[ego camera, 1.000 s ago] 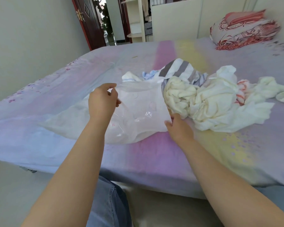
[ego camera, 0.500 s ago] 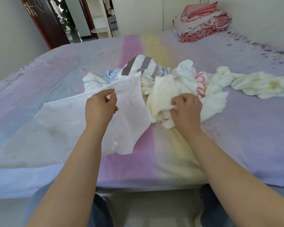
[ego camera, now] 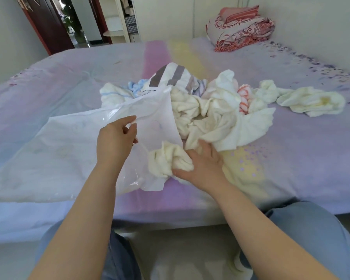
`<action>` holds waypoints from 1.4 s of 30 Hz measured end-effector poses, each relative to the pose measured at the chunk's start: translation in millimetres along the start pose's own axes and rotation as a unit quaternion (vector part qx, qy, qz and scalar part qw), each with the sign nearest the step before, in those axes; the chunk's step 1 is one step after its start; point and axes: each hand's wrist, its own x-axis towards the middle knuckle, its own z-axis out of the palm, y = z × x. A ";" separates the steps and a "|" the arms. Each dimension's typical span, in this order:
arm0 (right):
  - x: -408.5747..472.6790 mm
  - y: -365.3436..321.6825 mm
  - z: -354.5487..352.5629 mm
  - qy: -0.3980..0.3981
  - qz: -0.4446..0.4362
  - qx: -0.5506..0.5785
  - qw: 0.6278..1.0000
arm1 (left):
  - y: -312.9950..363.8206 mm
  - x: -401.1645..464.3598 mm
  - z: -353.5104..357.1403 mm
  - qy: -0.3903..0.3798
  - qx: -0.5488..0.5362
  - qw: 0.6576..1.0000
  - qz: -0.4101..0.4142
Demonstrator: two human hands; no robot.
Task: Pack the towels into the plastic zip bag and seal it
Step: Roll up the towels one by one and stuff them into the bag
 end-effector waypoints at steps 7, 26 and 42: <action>19.6 -21.2 -13.8 0.015 0.039 0.011 0.999 | -15.9 -9.8 -14.3 -0.104 -0.045 0.993 -0.025; 76.9 -28.3 -33.5 0.081 0.005 -0.017 0.997 | -34.9 -21.3 -30.5 -0.048 -0.183 0.980 -0.055; 17.1 -108.9 -14.7 -0.301 -0.140 0.043 0.942 | -41.9 -31.9 -33.5 -0.005 -0.138 0.990 -0.041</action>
